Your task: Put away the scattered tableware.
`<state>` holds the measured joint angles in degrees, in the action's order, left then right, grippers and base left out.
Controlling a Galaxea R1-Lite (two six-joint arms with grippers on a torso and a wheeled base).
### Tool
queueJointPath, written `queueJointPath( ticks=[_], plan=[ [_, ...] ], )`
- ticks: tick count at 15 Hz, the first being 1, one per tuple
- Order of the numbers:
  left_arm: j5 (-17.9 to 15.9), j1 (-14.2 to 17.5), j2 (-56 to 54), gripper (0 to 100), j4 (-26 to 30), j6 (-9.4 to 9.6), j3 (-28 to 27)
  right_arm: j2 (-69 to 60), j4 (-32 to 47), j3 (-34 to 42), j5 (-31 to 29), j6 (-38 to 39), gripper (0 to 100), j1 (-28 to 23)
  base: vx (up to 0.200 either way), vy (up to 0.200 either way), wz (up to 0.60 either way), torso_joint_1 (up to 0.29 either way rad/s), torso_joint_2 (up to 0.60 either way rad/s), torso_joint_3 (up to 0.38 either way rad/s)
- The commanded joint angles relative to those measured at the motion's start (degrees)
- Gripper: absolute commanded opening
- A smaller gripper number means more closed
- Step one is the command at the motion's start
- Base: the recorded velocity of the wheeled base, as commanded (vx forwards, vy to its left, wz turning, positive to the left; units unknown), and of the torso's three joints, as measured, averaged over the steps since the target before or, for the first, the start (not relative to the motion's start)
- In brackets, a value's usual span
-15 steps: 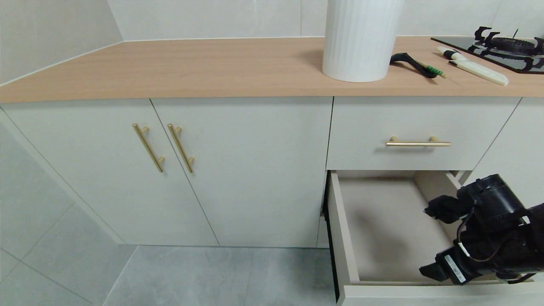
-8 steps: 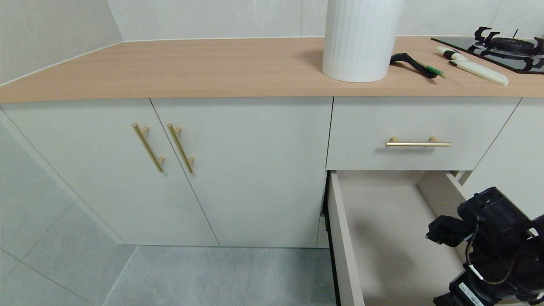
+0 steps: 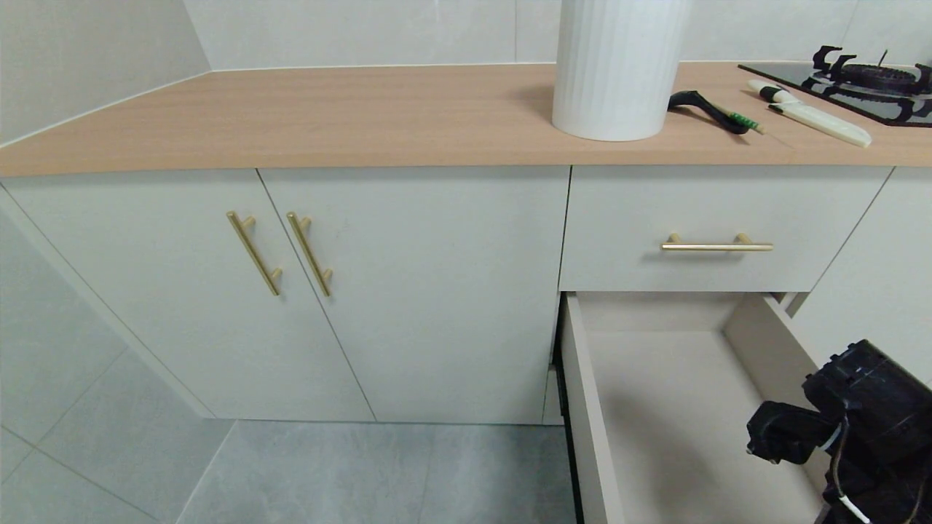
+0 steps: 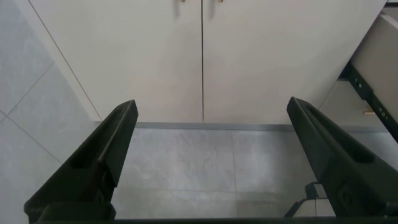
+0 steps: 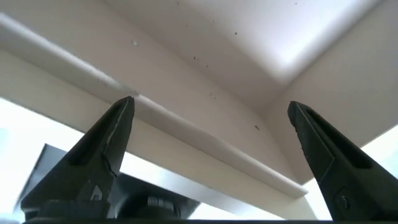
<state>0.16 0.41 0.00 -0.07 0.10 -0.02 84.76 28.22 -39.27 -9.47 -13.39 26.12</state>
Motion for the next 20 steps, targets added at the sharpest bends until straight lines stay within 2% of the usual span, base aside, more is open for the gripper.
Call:
queueJointPath(
  ticks=[1, 4, 8, 10, 14, 20],
  plan=[
    [0.0, 0.0, 0.1, 100, 0.0, -0.01, 0.0, -0.7, 0.3, 0.0, -0.1, -0.3, 100, 0.3, 0.000, 0.000, 0.00, 0.000, 0.00, 0.000],
    [0.0, 0.0, 0.1, 100, 0.0, -0.01, 0.0, -0.9, -2.6, -2.9, -0.1, 1.5, 100, -0.3, 0.000, 0.000, 0.00, 0.000, 0.00, 0.000],
    [0.0, 0.0, 0.1, 100, 0.0, -0.01, 0.0, -3.8, -11.6, -9.1, 1.3, 19.7, 100, -0.8, 0.000, 0.000, 0.00, 0.000, 0.00, 0.000],
    [0.0, 0.0, 0.1, 100, 0.0, -0.01, 0.0, -6.5, -12.7, -11.4, 3.7, 24.3, 100, -1.3, 0.000, 0.000, 0.00, 0.000, 0.00, 0.000],
    [0.0, 0.0, 0.1, 100, 0.0, -0.01, 0.0, -7.7, -17.9, -10.8, 3.9, 24.2, 100, -4.3, 0.000, 0.000, 0.00, 0.000, 0.00, 0.000],
    [0.0, 0.0, 0.1, 100, 0.0, -0.01, 0.0, -7.3, -19.4, -10.7, 3.8, 23.8, 100, -5.1, 0.000, 0.000, 0.00, 0.009, -0.02, -0.004]
  ],
)
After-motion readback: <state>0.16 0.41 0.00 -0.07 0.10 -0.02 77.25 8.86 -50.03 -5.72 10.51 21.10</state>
